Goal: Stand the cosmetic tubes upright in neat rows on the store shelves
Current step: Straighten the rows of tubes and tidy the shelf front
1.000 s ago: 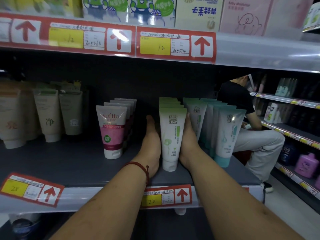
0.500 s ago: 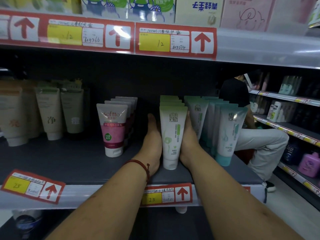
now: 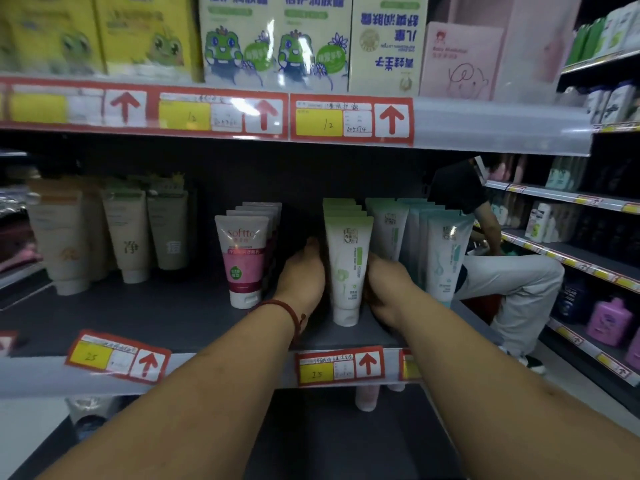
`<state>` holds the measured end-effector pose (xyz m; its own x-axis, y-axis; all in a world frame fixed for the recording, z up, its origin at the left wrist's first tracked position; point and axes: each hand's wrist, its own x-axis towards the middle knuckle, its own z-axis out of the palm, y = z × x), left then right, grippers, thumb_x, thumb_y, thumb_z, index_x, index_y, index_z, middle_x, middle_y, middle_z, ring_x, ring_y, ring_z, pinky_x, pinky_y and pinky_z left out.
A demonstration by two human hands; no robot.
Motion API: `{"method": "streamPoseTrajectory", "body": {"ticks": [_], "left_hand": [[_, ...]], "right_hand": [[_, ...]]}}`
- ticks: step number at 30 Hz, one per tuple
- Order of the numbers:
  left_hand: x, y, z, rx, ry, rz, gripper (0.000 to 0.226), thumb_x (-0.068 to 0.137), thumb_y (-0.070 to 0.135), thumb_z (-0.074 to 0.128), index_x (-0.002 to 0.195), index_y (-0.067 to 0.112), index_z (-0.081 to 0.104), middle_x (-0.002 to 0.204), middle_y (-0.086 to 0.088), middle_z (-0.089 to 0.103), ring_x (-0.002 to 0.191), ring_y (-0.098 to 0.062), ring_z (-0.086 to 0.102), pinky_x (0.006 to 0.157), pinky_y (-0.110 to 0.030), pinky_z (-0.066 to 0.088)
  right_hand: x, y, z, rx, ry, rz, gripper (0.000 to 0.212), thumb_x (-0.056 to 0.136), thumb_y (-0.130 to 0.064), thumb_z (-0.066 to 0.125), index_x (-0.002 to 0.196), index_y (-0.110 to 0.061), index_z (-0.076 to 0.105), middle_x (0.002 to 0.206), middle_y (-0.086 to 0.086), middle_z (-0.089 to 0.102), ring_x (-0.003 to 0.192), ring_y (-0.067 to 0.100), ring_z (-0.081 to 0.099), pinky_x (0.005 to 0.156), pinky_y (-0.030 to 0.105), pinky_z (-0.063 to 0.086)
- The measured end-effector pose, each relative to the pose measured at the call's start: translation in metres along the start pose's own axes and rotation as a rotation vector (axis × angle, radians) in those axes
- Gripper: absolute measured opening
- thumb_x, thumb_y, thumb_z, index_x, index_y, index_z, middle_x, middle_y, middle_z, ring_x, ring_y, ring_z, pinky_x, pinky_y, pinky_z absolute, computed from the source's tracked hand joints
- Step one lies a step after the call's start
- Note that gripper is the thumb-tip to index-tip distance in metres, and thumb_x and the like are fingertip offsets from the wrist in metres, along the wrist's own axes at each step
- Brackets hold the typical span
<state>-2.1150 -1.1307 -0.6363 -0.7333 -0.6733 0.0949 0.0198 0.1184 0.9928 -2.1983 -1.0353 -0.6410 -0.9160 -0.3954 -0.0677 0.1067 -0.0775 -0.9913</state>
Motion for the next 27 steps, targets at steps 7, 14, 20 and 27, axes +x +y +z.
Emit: {"method": "streamPoseTrajectory", "body": {"ticks": [7,14,20,27], "left_hand": [[-0.052,-0.004,-0.063,0.467,-0.047,0.193,0.042,0.097,0.025,0.062,0.137,0.018,0.055,0.130,-0.004,0.064,0.117,-0.020,0.060,0.094,-0.027,0.045],[-0.090,0.010,-0.127,0.768,-0.041,0.343,0.043,0.088,0.026,0.072,0.128,0.016,0.061,0.126,-0.004,0.065,0.116,-0.021,0.061,0.099,-0.030,0.049],[-0.099,0.023,-0.160,0.778,-0.001,0.384,0.040,0.093,0.031,0.067,0.128,0.014,0.058,0.124,0.000,0.064,0.103,-0.011,0.055,0.087,-0.022,0.042],[-0.064,0.011,-0.177,0.819,0.021,0.356,0.043,0.099,0.028,0.054,0.138,0.010,0.050,0.131,-0.012,0.063,0.118,-0.028,0.060,0.094,-0.033,0.049]], "right_hand": [[-0.057,-0.005,-0.026,-0.396,0.098,-0.087,0.039,0.087,-0.006,0.065,0.126,-0.002,0.062,0.120,0.019,0.066,0.110,0.035,0.062,0.098,0.046,0.052],[-0.134,-0.026,-0.024,-1.008,0.132,-0.468,0.046,0.082,-0.028,0.077,0.124,-0.014,0.063,0.117,0.002,0.066,0.106,0.019,0.062,0.089,0.031,0.051],[-0.160,-0.029,0.024,-0.892,0.030,-0.583,0.033,0.084,-0.030,0.075,0.113,-0.018,0.066,0.101,-0.005,0.067,0.090,0.008,0.062,0.079,0.021,0.048],[-0.130,-0.007,0.090,-0.645,0.002,-0.505,0.043,0.094,-0.031,0.062,0.133,-0.013,0.059,0.131,0.002,0.063,0.116,0.015,0.059,0.092,0.021,0.041]]}}
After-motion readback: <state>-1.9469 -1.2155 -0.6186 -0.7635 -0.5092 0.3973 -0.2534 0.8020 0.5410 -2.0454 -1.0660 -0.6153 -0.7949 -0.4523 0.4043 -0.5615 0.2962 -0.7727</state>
